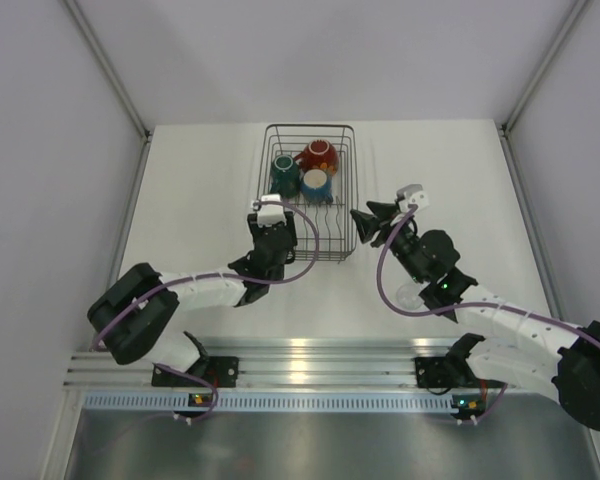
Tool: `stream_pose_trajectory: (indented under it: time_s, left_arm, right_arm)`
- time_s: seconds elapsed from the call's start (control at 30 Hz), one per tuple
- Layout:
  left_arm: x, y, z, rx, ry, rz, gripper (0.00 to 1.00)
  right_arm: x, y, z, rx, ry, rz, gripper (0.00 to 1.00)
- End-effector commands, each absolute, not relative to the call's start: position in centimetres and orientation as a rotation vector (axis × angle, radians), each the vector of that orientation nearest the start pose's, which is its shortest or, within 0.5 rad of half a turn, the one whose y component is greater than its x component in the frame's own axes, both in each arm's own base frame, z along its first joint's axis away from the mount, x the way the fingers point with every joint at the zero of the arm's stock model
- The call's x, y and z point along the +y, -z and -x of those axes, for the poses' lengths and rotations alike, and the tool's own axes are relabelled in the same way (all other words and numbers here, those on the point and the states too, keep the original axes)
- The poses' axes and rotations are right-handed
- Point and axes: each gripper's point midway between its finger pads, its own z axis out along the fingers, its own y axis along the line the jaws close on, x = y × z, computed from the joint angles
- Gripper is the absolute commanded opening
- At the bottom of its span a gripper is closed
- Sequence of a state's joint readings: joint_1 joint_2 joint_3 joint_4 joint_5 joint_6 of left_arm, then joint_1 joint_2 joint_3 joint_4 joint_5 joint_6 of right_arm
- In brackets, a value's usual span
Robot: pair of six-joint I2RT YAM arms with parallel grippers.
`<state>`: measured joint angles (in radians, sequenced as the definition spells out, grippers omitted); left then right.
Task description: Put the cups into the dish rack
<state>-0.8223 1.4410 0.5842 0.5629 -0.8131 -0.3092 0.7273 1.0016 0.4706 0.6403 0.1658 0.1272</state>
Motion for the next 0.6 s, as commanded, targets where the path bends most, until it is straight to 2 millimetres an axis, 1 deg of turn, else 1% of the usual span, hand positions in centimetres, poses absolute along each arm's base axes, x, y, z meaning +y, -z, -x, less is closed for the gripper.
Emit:
stream_pose_trajectory:
  time_s: [0.0, 0.23, 0.37, 0.57]
  left_arm:
    - [-19.9, -14.4, -35.0, 1.699, 0.084, 0.136, 0.0]
    - [-20.0, -12.7, -35.1, 1.713, 0.076, 0.136, 0.0]
    - [-19.9, -12.1, -35.2, 1.721, 0.054, 0.129, 0.0]
    - [-19.6, -11.9, -35.2, 1.723, 0.036, 0.13, 0.0]
  right_arm:
    - [22.2, -26.5, -29.3, 1.412, -0.581, 0.268, 0.47]
    - [22.0, -26.4, -29.5, 1.417, -0.573, 0.264, 0.48]
    - [22.0, -26.3, -29.6, 1.42, -0.572, 0.265, 0.48]
    - [22.0, -26.3, -29.7, 1.422, -0.572, 0.261, 0.48]
